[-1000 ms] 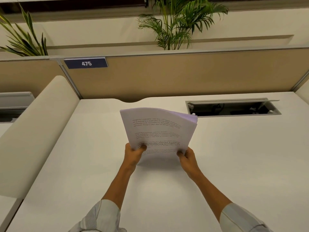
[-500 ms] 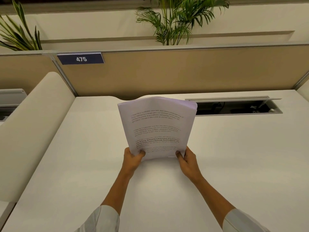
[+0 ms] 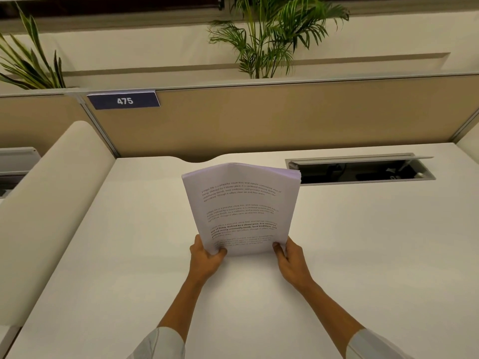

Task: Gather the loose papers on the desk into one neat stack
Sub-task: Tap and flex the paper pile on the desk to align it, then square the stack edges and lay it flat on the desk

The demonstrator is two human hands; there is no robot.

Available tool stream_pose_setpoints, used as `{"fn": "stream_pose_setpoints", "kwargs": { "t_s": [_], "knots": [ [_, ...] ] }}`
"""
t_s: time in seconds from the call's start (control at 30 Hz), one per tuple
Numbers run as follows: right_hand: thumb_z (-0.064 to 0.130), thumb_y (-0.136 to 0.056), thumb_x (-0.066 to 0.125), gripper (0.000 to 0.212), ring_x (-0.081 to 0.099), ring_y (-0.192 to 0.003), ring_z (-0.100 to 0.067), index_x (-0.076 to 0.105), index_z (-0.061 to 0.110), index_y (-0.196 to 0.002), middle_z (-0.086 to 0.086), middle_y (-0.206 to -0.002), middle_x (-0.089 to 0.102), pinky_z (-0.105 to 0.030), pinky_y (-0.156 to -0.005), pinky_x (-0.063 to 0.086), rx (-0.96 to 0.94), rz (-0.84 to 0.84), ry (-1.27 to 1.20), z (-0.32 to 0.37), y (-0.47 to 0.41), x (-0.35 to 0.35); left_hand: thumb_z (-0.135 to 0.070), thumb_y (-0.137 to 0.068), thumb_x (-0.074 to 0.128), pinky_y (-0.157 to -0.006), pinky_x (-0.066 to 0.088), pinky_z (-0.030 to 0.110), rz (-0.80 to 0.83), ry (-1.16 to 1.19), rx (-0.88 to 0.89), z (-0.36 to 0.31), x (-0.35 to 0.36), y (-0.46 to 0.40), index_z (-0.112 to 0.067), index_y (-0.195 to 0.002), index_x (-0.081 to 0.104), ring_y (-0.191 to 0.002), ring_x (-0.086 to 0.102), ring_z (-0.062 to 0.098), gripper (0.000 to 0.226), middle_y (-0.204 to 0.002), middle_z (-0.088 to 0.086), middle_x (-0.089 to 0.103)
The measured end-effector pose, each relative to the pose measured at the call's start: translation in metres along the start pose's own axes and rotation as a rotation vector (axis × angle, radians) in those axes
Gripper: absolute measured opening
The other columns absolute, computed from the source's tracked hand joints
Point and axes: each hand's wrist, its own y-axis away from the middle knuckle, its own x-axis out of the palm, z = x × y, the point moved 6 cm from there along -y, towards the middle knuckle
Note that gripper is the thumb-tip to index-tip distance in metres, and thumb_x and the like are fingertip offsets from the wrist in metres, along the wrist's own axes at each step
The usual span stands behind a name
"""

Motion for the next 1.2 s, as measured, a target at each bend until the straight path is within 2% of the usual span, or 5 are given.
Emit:
{"fn": "stream_pose_setpoints", "kwargs": {
  "t_s": [0.23,0.43,0.7,0.9,1.2],
  "knots": [
    [0.008,-0.099,0.048,0.037,0.056,-0.108,0.015,0.051,0.017,-0.135,0.015,-0.119,0.063,-0.021,-0.099,0.048,0.026,0.025,-0.117,0.002,-0.017,-0.007,-0.015,-0.078,0.063,-0.073,0.055,0.019,0.156,0.093,-0.008,-0.026,0.008,-0.012,-0.019,-0.115,0.059,-0.104,0.064,0.024,0.037,-0.112,0.003,0.067],
    [0.010,-0.099,0.049,0.029,0.067,-0.101,-0.030,0.059,0.030,-0.118,-0.001,-0.116,0.068,-0.045,-0.075,0.062,0.097,0.119,-0.217,0.014,-0.050,-0.023,0.003,-0.088,0.053,-0.056,0.061,0.038,0.287,0.135,-0.136,-0.054,0.015,-0.042,-0.012,-0.116,0.060,-0.095,0.068,0.026,0.033,-0.112,0.003,0.069],
    [0.010,-0.098,0.049,0.032,0.063,-0.104,-0.030,0.056,0.014,-0.129,-0.005,-0.124,0.063,-0.034,-0.067,0.062,0.270,0.171,-0.241,0.007,-0.091,-0.021,-0.004,-0.073,0.058,-0.045,0.054,0.036,0.276,0.216,-0.317,-0.053,0.028,-0.072,-0.012,-0.099,0.069,-0.083,0.066,0.033,0.030,-0.105,0.012,0.071],
    [0.011,-0.098,0.046,0.034,0.064,-0.103,-0.028,0.054,0.016,-0.131,-0.004,-0.124,0.064,-0.034,-0.064,0.061,0.362,0.207,-0.258,-0.004,-0.108,-0.013,-0.009,-0.069,0.060,-0.046,0.048,0.030,0.250,0.261,-0.477,-0.035,0.036,-0.082,-0.011,-0.113,0.060,-0.087,0.063,0.031,0.045,-0.110,0.010,0.067],
    [0.008,-0.098,0.042,0.040,0.062,-0.108,-0.025,0.049,0.020,-0.135,0.000,-0.131,0.059,-0.037,-0.066,0.062,0.356,0.197,-0.311,-0.008,-0.111,-0.015,-0.032,-0.074,0.083,-0.049,0.050,0.032,0.356,0.315,-0.417,-0.036,0.049,-0.090,-0.018,-0.117,0.068,-0.093,0.069,0.031,0.047,-0.110,0.005,0.076]
  ]
}}
